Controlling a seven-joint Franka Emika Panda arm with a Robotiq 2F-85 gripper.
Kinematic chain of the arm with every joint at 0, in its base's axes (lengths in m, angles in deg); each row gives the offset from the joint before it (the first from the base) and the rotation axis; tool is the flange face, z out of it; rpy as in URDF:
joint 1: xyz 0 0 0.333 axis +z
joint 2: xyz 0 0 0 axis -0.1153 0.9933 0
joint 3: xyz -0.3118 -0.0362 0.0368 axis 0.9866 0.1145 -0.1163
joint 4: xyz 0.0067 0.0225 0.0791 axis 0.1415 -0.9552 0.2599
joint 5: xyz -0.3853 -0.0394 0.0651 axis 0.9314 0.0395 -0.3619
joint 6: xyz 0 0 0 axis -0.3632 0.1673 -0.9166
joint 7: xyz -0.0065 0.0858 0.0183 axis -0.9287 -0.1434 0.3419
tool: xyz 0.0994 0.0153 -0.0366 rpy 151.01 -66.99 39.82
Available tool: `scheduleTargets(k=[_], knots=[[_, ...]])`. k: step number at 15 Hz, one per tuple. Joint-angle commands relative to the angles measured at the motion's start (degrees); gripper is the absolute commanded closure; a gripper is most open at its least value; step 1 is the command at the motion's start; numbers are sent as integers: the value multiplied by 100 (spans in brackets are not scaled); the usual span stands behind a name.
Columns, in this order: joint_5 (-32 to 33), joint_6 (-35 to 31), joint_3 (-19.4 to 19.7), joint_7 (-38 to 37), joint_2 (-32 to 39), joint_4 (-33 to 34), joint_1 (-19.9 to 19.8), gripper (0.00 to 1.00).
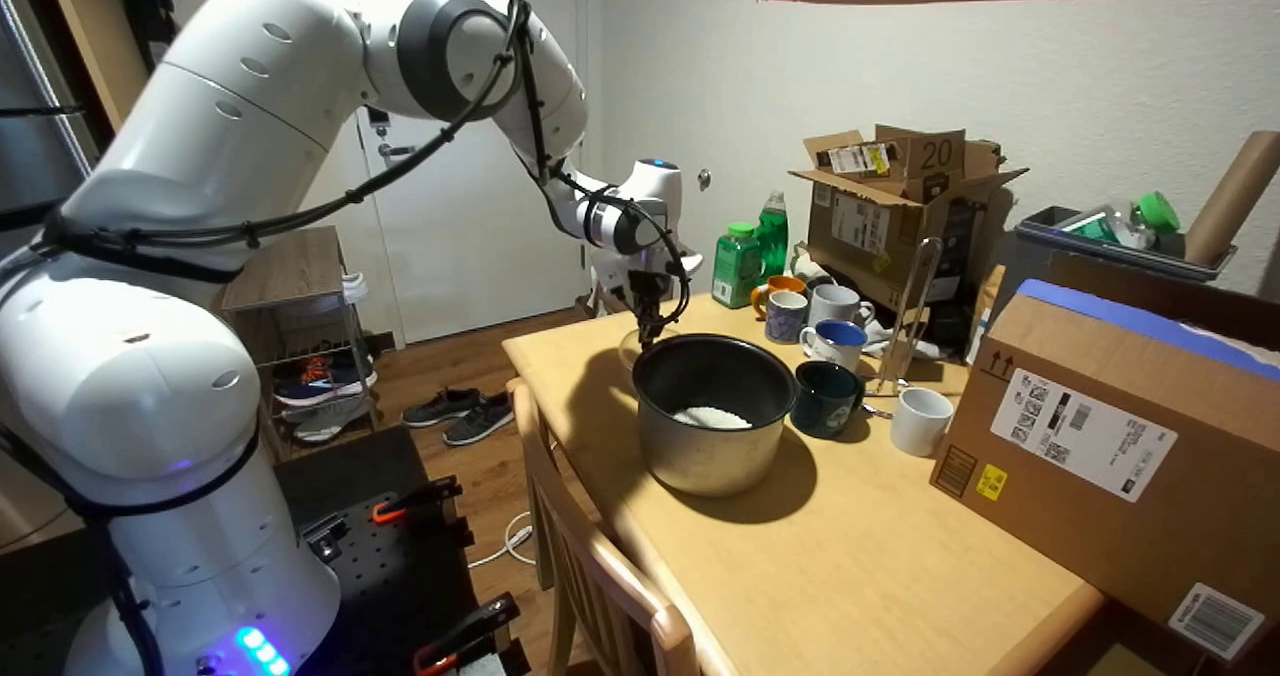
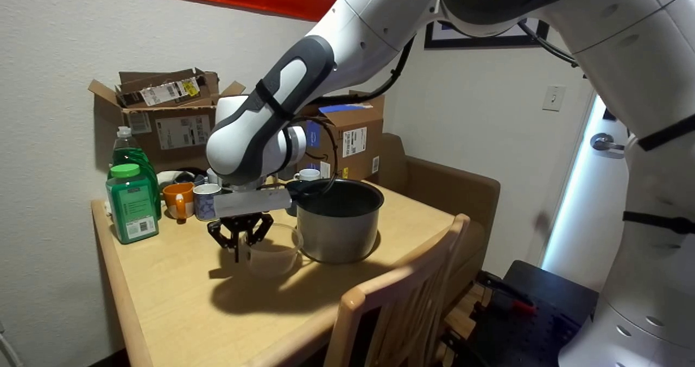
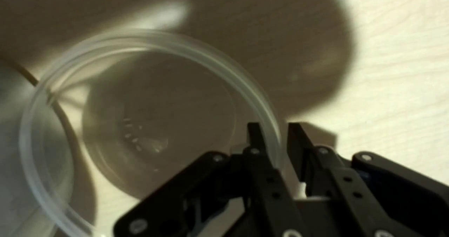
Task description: Pick the bowl and pour its contents into the bucket
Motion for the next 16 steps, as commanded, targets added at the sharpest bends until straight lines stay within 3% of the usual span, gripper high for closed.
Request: scheduleTargets(k=[1, 7, 13, 16], knots=[[137, -39, 71, -242, 41, 84, 95, 43], [178, -47, 74, -312, -118, 28, 227, 1], [105, -27, -11, -324, -322, -34, 213, 0], [-258, 56, -315, -153, -745, -215, 16, 0]])
